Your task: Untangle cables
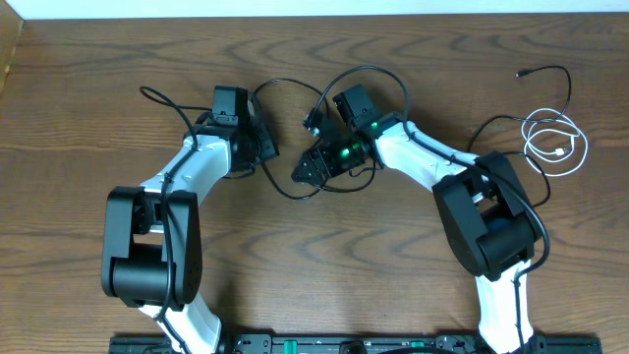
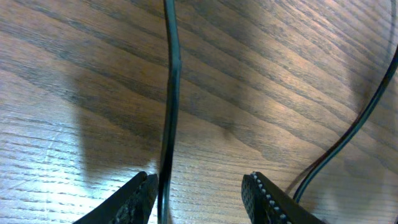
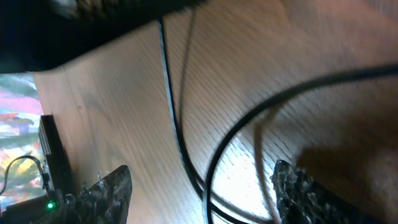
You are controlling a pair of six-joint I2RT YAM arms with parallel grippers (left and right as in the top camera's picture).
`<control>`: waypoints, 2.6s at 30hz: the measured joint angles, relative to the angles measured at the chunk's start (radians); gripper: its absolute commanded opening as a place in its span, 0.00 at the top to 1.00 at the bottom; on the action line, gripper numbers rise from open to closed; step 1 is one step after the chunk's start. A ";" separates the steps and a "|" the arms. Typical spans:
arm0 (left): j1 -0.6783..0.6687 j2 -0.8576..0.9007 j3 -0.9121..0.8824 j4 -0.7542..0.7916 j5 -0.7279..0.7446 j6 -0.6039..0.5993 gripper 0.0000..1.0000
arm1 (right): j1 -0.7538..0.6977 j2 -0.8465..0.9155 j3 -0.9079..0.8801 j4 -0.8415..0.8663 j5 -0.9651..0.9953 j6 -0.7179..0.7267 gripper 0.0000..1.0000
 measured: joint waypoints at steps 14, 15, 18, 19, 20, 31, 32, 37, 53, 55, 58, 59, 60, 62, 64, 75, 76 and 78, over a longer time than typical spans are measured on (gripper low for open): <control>0.000 0.000 0.000 -0.055 0.053 -0.009 0.52 | 0.029 0.020 -0.055 0.041 -0.099 -0.002 0.51; 0.000 0.000 0.000 -0.046 0.044 -0.009 0.52 | 0.029 0.021 -0.058 0.047 -0.105 -0.002 0.54; 0.000 0.000 0.000 -0.029 0.018 -0.012 0.53 | 0.029 0.029 -0.059 0.064 -0.121 -0.003 0.73; 0.000 0.000 0.000 -0.021 0.010 -0.012 0.53 | 0.029 0.031 -0.059 0.067 -0.123 -0.005 0.79; 0.000 0.000 0.000 -0.017 0.006 -0.012 0.54 | 0.029 0.032 -0.060 0.067 -0.125 -0.004 0.84; 0.000 0.000 -0.002 -0.039 0.029 -0.023 0.78 | 0.028 0.035 -0.060 0.083 -0.135 0.018 0.99; 0.000 0.000 -0.002 -0.051 0.038 -0.024 0.78 | 0.027 0.035 -0.060 0.086 -0.135 0.021 0.99; 0.000 0.000 -0.003 -0.113 0.099 -0.024 0.79 | 0.020 0.035 -0.060 0.094 -0.136 0.028 0.99; 0.000 0.000 -0.011 0.071 0.086 -0.048 0.44 | -0.005 0.035 -0.060 0.115 -0.138 0.027 0.96; 0.000 0.000 -0.011 0.106 0.060 -0.051 0.53 | -0.005 0.035 -0.060 0.115 -0.138 0.027 0.96; 0.000 0.000 -0.011 0.116 0.031 -0.050 0.59 | -0.005 0.035 -0.060 0.115 -0.138 0.026 0.96; 0.000 0.000 -0.011 0.116 0.026 -0.050 0.58 | -0.005 0.035 -0.060 0.115 -0.138 0.026 0.96; -0.002 0.000 -0.012 0.116 0.024 -0.049 0.59 | -0.005 0.035 -0.060 0.115 -0.138 0.027 0.96; -0.006 0.000 -0.014 0.117 0.018 -0.049 0.59 | -0.005 0.035 -0.060 0.115 -0.138 0.027 0.96; -0.011 0.000 -0.019 0.124 0.004 -0.049 0.59 | -0.005 0.035 -0.060 0.115 -0.138 0.026 0.96; -0.019 0.038 -0.028 0.140 -0.048 -0.056 0.81 | -0.005 0.035 -0.060 0.114 -0.138 0.027 0.96; -0.019 0.047 -0.029 0.145 -0.050 -0.056 0.91 | -0.005 0.035 -0.060 0.115 -0.138 0.026 0.95; -0.019 0.054 -0.029 0.150 -0.049 -0.055 0.92 | -0.005 0.035 -0.060 0.115 -0.138 0.027 0.96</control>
